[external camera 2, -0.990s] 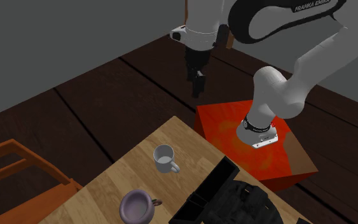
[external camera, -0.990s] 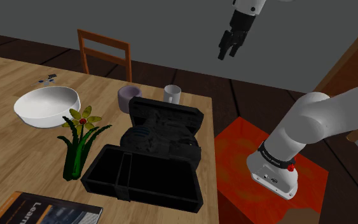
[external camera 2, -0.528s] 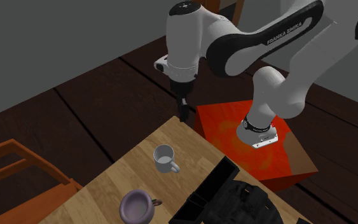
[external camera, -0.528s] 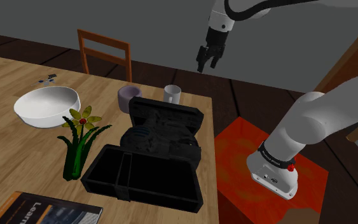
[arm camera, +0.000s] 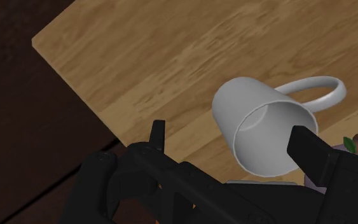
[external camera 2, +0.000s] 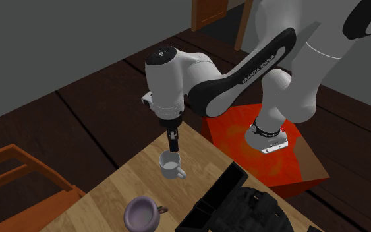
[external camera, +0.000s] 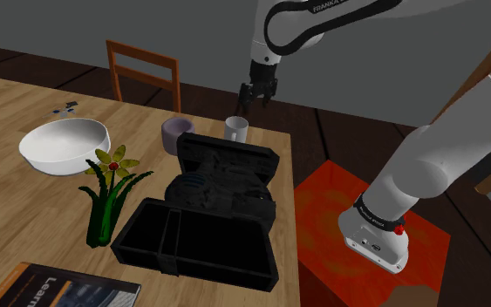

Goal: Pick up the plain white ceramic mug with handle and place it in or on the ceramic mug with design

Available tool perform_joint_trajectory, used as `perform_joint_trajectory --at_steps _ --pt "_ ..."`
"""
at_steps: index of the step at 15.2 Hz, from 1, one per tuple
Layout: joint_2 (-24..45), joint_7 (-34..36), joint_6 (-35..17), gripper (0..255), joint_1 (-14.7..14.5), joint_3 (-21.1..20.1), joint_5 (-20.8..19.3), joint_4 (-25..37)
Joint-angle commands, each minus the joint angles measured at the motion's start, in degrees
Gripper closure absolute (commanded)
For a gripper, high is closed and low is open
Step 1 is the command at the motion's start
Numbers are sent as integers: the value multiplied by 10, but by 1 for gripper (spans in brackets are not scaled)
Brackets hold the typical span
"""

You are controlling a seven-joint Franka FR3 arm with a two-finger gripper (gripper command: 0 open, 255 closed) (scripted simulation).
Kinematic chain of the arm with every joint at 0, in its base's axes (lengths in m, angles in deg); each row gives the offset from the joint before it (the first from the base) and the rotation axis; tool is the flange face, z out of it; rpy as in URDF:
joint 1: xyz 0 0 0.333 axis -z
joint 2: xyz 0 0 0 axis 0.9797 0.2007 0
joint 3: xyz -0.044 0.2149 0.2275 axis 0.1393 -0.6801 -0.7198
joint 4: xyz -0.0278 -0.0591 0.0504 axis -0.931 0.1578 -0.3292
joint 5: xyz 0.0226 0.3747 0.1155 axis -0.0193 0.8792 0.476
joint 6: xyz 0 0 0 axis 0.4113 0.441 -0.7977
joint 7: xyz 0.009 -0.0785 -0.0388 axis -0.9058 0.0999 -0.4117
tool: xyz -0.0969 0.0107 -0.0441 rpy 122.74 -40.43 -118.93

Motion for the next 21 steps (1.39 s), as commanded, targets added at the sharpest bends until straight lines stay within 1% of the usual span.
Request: perform_joint_trajectory --at_steps 1,2,10,18,19,21 --pt "49 17 -21 0 -3 -9 -4 21" --pt "71 25 -29 0 -5 -13 -7 31" --pt "100 28 -88 0 -7 -14 -10 1" --pt "100 28 -88 0 -7 -14 -10 1" --pt "100 28 -88 255 -7 -14 -10 1" --pt "100 28 -88 255 -7 -14 -10 1"
